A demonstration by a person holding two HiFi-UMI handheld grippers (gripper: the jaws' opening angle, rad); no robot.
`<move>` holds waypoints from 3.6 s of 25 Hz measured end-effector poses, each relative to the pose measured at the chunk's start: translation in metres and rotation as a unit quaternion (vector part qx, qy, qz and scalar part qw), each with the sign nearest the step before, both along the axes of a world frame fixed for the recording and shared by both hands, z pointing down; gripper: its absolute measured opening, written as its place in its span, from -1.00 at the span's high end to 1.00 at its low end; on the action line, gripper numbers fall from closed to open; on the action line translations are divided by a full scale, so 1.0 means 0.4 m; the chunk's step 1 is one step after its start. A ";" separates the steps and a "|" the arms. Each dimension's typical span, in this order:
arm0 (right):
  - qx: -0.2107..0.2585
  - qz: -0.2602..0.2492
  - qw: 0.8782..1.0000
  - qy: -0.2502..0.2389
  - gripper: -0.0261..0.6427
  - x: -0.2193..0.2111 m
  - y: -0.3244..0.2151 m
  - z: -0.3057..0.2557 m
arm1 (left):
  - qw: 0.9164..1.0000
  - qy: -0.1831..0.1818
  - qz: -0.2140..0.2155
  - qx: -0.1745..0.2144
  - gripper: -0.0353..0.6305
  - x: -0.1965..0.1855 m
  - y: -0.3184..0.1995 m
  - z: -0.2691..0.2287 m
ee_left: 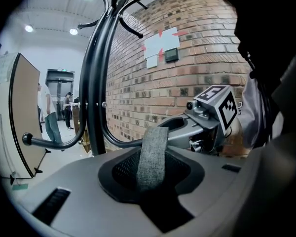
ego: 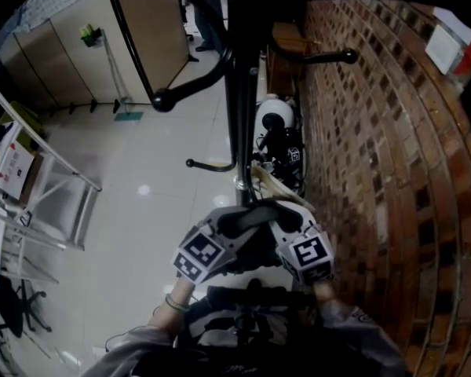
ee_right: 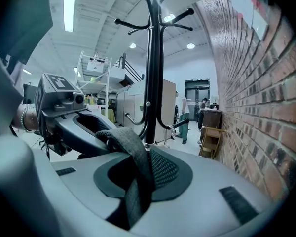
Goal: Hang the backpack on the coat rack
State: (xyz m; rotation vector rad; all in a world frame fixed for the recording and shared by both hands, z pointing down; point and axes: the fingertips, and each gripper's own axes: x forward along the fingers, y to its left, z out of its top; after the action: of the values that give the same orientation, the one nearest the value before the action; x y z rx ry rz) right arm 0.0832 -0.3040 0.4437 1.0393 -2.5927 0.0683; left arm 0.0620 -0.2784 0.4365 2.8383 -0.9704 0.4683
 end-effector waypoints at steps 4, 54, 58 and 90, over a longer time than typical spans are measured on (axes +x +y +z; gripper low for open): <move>-0.018 -0.011 1.000 -0.009 0.70 -0.010 -0.012 0.011 | 1.000 -0.002 -0.013 -0.005 0.50 -0.014 -0.010 0.006; -0.047 0.202 0.974 -0.093 0.90 -0.030 0.153 0.056 | 0.997 0.056 -0.053 -0.032 0.88 -0.144 0.083 0.066; -0.053 0.210 0.971 -0.106 0.90 -0.063 0.190 0.050 | 0.997 0.056 -0.040 -0.041 0.88 -0.148 0.118 0.078; -0.086 0.216 0.962 -0.145 0.91 -0.199 0.306 0.074 | 0.994 0.084 -0.041 -0.061 0.88 -0.248 0.198 0.109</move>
State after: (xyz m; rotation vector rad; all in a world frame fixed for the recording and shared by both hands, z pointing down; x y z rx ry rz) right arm 0.0035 -0.1816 0.4734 1.6097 -2.4903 0.5820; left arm -0.0372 -0.1993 0.4801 2.6669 -0.9851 0.2658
